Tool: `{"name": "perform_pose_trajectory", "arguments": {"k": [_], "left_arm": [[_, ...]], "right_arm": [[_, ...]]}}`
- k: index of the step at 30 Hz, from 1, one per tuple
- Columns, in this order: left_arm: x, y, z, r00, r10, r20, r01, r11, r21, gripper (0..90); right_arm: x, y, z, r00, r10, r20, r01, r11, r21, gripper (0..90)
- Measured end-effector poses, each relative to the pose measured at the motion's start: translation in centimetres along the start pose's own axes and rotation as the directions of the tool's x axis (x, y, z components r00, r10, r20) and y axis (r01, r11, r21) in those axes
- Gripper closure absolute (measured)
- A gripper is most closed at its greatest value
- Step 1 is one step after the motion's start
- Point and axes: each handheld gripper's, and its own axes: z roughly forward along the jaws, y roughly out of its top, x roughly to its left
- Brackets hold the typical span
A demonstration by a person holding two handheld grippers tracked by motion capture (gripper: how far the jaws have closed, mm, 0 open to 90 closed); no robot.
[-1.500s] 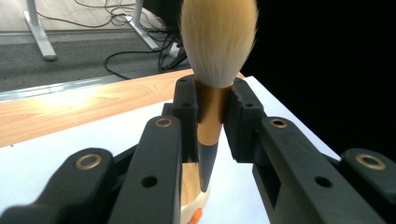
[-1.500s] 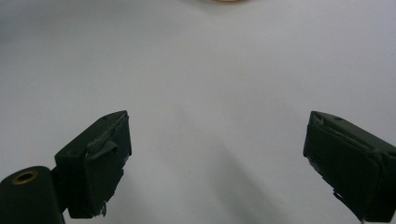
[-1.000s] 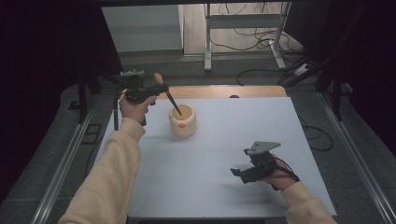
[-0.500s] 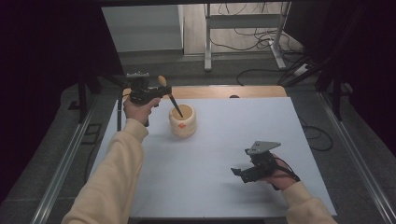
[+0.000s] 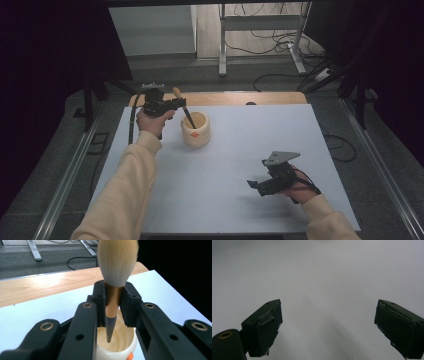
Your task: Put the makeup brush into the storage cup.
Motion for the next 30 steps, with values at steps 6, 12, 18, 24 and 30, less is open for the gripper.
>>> {"name": "perform_pose_trajectory", "arguments": {"k": [6,12,18,24,30], "left_arm": [[-0.1,-0.2,0.4,0.9999,0.010,-0.001,-0.010,0.9999,0.012,75.9],[-0.3,-0.4,0.9,0.9995,0.030,-0.011,-0.030,0.9990,0.033,75.8],[-0.3,-0.7,1.3,0.9980,0.061,0.015,-0.061,0.9981,0.002,60.3],[-0.2,-0.8,1.0,0.9990,0.020,-0.041,-0.016,0.9963,0.085,19.5],[-0.6,-1.0,-0.5,0.9989,0.017,-0.043,-0.014,0.9969,0.077,11.8]], "right_arm": [[0.1,0.0,0.0,1.0000,-0.003,-0.005,0.003,1.000,-0.001,8.1],[0.1,0.0,0.0,1.0000,-0.003,-0.006,0.003,1.000,0.000,8.1],[0.1,0.0,0.0,1.0000,-0.003,-0.008,0.003,1.000,0.001,8.1],[0.2,0.1,-0.1,1.0000,-0.009,-0.002,0.009,1.000,-0.013,8.4],[0.3,0.1,-0.1,0.9999,-0.013,0.004,0.013,1.000,-0.022,8.5]]}}
